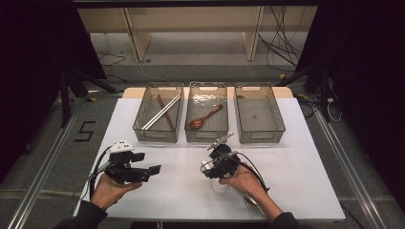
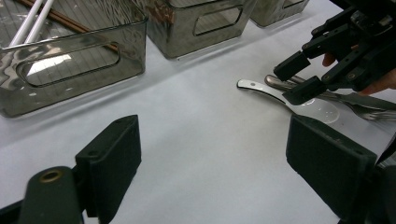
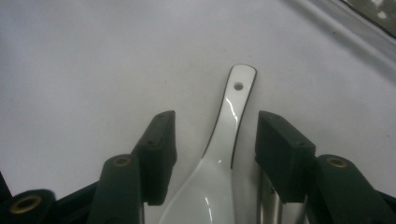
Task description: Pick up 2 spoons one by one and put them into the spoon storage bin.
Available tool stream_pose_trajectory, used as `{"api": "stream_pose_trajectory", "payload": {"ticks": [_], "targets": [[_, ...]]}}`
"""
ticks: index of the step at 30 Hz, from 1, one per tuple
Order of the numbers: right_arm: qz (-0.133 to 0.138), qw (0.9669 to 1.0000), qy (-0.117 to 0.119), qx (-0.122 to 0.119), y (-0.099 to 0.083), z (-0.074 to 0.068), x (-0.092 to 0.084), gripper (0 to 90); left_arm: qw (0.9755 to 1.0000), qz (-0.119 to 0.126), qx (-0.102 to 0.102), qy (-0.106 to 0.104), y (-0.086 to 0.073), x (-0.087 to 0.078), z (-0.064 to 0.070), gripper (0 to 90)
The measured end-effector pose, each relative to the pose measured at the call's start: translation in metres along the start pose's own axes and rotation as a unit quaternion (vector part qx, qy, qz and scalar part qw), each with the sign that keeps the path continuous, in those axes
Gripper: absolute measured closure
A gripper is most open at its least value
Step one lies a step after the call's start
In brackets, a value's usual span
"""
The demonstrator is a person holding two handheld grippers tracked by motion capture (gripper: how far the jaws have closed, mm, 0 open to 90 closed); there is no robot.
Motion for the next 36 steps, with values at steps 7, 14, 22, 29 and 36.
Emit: {"api": "stream_pose_trajectory", "payload": {"ticks": [7, 14, 22, 29, 36], "targets": [[-0.017, 0.9998, -0.004, 0.010, 0.000, 0.005, 0.008, 56.0, 1.0000, -0.002, 0.007, -0.003, 0.000, 0.000, 0.002, 17.5], [-0.032, 0.9994, -0.010, 0.007, 0.000, 0.006, 0.014, 60.6, 1.0000, -0.001, 0.008, -0.005, 0.000, 0.001, 0.004, 17.5], [-0.045, 0.9985, -0.031, 0.000, -0.002, 0.007, 0.019, 65.7, 0.9999, -0.001, 0.012, -0.006, 0.000, 0.001, 0.005, 17.6], [-0.047, 0.9985, -0.030, -0.001, -0.002, 0.005, 0.020, 73.0, 0.9999, -0.002, 0.014, -0.005, -0.001, 0.001, 0.005, 17.7], [-0.052, 0.9984, -0.023, -0.005, -0.004, 0.001, 0.019, 75.7, 0.9999, -0.002, 0.016, -0.004, -0.001, 0.001, 0.005, 17.9]]}}
Point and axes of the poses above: each handheld gripper's, and its own axes: x roughly forward along the jaws, y roughly out of its top, z roughly to its right, the point moved 7 cm from there along x, roughly forward along the jaws, and after that the axes turned 15 degrees about y, right-handed, at the moved point
